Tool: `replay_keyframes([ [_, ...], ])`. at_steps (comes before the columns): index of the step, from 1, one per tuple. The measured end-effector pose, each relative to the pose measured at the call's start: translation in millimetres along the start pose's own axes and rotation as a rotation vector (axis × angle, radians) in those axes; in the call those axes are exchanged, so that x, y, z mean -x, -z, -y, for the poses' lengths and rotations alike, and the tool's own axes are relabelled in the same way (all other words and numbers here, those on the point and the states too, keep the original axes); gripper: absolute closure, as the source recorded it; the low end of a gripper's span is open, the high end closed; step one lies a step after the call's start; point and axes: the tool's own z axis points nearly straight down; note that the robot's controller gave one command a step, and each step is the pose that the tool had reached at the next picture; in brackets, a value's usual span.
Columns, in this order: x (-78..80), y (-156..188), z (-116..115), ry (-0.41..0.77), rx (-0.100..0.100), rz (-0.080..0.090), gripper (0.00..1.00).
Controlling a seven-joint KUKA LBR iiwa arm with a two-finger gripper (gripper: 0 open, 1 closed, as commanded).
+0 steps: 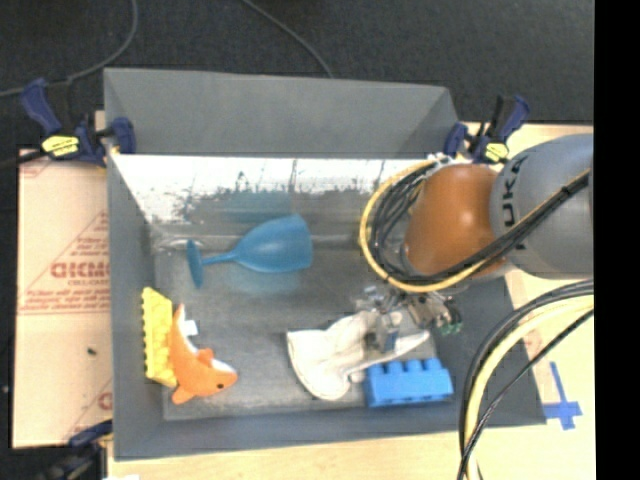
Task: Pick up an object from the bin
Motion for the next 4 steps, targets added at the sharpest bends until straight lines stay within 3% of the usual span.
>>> replay_keyframes([
  [4,0.0,54.6,0.2,0.0,0.001,-0.003,1.0],
])
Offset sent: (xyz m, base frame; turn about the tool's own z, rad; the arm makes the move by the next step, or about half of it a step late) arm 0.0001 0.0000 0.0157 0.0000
